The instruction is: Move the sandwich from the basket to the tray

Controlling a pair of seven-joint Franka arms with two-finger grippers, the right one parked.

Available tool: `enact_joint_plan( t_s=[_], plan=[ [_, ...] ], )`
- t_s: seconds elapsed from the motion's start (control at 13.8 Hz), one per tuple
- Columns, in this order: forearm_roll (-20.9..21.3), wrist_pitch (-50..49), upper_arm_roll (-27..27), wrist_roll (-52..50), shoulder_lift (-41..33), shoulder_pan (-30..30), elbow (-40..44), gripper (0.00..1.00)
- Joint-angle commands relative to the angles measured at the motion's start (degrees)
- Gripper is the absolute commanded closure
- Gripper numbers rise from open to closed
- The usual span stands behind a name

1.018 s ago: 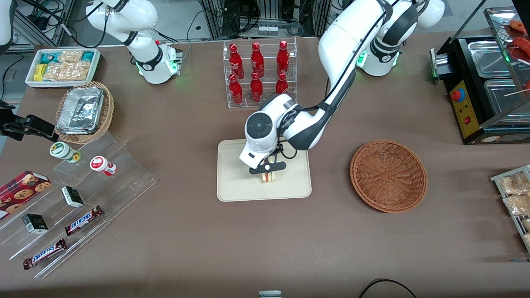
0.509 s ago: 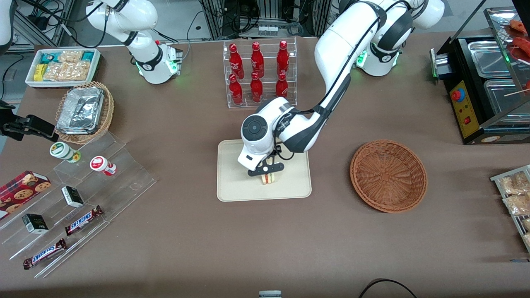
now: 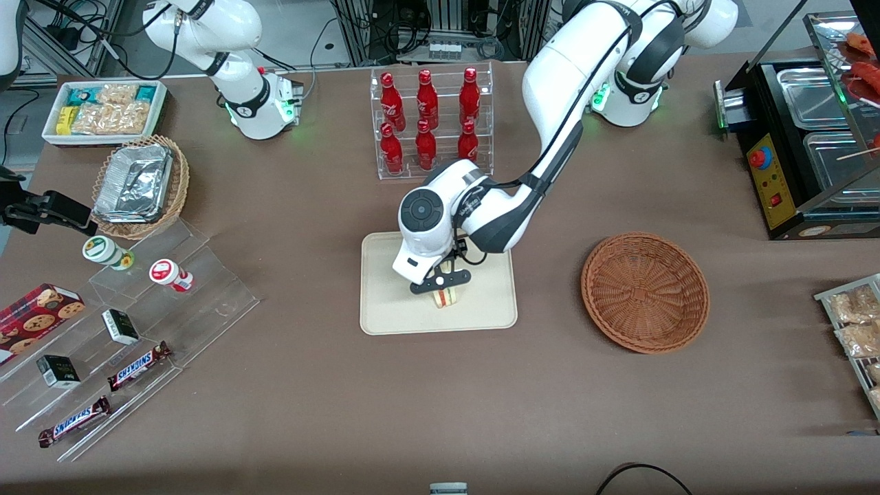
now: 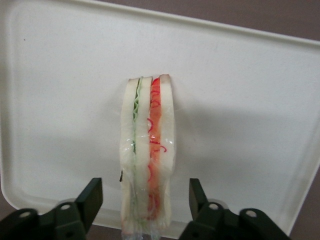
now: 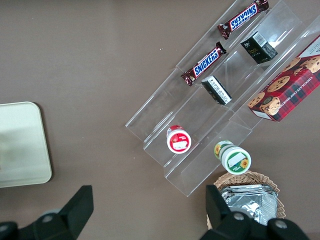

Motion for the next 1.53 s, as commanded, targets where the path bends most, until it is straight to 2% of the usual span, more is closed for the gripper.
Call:
enact_joint_plan(
  t_s=[0.0,0.15,0.29,0.51,0.65,1.09,1.31,1.45],
  plan=[
    [0.9,-4.3,0.65,-1.03,-4.05,-1.1,0.34,0.0],
    [0.81,-7.38,0.65,0.02,-6.07,-0.49,0.43,0.0],
    [0.99,-10.02,0.83,5.36,-9.06,-0.14,0.07,0.0],
    [0.99,-14.59,0.92,8.99,-13.19,3.54,-3.16,0.0],
    [1.34,-14.16,0.92,10.65,-16.88,7.49,-9.38,0.0],
    [1.34,-8.01,0.83,28.03,-32.77,18.57,-31.09,0.0],
    [0.29,-8.44,0.83,37.52,-38.24,24.9,-35.6,0.0],
    [-1.9,-9.84,0.83,43.06,-40.79,29.03,-36.66,0.0]
  ],
)
